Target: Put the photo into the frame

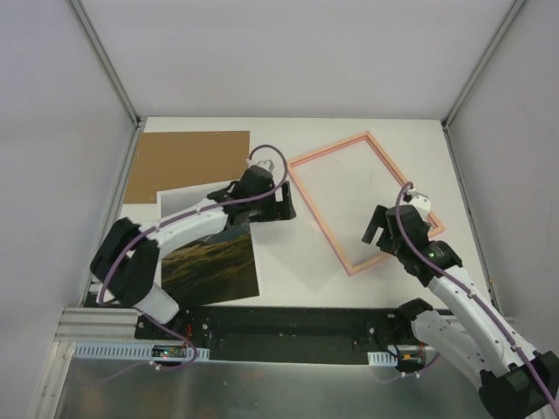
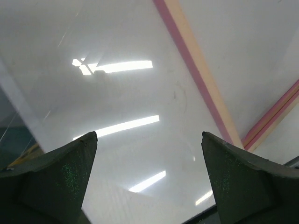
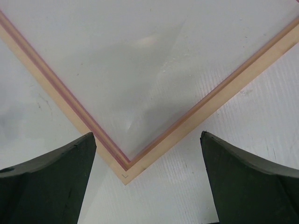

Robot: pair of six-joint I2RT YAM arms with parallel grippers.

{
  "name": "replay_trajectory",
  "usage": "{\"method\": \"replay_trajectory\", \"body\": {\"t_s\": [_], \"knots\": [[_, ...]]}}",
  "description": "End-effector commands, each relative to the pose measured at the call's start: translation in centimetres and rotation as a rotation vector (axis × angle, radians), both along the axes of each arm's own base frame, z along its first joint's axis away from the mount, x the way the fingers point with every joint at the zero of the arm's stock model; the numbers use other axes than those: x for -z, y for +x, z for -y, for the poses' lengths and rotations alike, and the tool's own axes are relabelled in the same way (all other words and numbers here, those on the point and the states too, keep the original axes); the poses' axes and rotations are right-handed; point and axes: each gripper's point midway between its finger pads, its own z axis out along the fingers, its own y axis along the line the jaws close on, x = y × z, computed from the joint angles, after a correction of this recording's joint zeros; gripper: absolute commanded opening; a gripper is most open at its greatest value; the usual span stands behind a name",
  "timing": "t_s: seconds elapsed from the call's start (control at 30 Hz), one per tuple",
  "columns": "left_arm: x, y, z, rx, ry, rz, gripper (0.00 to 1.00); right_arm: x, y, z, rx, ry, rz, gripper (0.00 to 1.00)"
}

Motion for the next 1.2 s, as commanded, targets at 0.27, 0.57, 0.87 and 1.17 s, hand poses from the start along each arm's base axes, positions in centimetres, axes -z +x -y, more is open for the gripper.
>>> {"method": "replay_trajectory", "body": {"t_s": [0.27, 0.57, 0.87, 1.17], "knots": [[-0.4, 9.2, 4.5, 0.089, -0.119, 0.020, 0.86, 0.2, -0.4, 0.7, 0.007, 0.146, -0.045, 0.96], [-0.3, 12.8, -0.1, 0.230, -0.082, -0.007, 0.88, 4.5, -2.6, -4.9, -0.133, 0.378, -0.134, 0.96], [1.1, 15.3, 0.4, 0.390, -0.173, -0.134, 0.87, 5.2, -3.6, -6.2, -0.163, 0.376, -0.156, 0.96], [2.0, 15.1, 1.6, 0.516, -0.282, -0.223, 0.84, 4.7, -3.4, -6.9, -0.187, 0.381, -0.148, 0.96]]}}
